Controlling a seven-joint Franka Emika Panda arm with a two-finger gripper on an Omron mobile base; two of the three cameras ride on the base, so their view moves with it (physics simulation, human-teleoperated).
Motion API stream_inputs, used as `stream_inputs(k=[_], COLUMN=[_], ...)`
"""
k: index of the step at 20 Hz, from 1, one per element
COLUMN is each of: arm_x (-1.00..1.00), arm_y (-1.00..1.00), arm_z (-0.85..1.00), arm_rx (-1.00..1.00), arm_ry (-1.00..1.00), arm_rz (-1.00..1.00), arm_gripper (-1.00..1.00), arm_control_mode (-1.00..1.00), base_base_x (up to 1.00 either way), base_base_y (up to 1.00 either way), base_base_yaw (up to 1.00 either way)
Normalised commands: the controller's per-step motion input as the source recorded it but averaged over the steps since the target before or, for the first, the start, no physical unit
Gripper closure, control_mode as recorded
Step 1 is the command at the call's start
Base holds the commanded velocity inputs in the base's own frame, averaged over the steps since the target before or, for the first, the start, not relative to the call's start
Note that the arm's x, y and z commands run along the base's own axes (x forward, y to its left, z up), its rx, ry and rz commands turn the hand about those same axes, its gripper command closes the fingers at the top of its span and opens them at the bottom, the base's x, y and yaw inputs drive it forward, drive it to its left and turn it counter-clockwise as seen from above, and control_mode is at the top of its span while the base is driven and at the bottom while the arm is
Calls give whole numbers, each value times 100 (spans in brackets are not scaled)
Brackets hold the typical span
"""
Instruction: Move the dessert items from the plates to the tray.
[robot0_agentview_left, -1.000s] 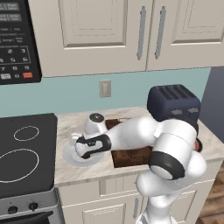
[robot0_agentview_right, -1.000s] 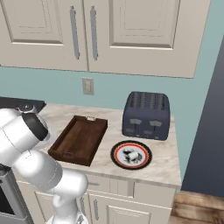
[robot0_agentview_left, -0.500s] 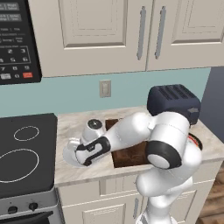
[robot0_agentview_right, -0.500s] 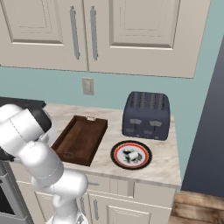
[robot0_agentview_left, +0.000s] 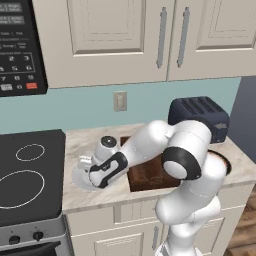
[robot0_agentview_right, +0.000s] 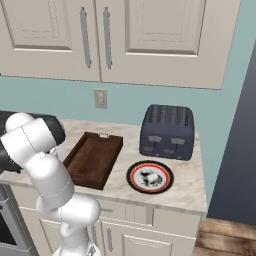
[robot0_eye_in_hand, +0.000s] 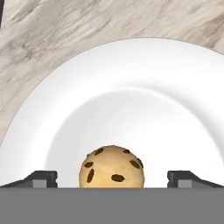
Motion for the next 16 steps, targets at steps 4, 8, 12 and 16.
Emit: stream_inputs(k=[4,8,12,16], arm_x=[26,0,0,0], arm_y=[0,0,0,0], arm_z=[-3,0,-7,-10], arm_rx=[-1,0,-1,-1], arm_ry=[0,0,3,2], arm_rz=[0,0,0,0], arm_gripper=[-100,-100,-100,-100], arm_control_mode=[-100,-100,-100,-100], base_base_x=[0,0,0,0], base_base_y=[0,0,0,0], base_base_yaw=[0,0,0,0])
